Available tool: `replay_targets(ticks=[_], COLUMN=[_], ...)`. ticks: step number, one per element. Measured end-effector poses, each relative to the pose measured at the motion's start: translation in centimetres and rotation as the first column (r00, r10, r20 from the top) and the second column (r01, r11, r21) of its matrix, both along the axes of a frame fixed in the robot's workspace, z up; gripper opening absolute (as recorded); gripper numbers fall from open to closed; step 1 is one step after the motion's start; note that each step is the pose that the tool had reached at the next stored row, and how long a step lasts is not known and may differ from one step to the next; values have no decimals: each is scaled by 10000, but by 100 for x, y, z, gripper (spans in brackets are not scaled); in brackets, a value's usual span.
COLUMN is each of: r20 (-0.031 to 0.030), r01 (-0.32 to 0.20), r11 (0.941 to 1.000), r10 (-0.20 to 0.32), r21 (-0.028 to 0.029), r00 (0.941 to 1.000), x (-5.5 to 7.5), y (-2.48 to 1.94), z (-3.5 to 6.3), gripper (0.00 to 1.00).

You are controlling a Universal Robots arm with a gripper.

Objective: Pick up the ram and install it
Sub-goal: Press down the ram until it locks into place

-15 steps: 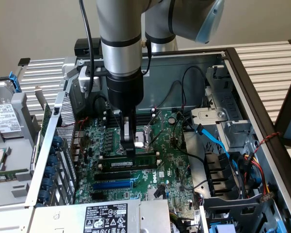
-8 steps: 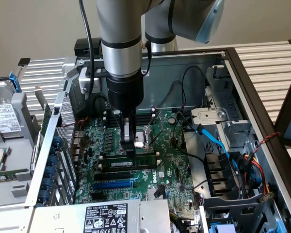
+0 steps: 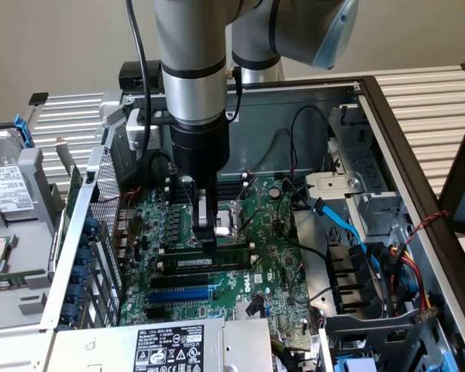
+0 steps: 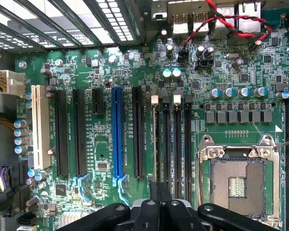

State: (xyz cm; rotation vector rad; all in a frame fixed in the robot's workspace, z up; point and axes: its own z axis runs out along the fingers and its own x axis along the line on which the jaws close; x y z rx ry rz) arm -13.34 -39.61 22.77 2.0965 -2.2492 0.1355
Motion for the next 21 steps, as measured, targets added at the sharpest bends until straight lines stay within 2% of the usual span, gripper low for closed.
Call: replay_targets(ticks=[21], r20=[1], r01=[0], r11=[10000], r10=[0], r21=[0], r00=[10000], x=[0], y=[-13], z=[0], gripper=[11])
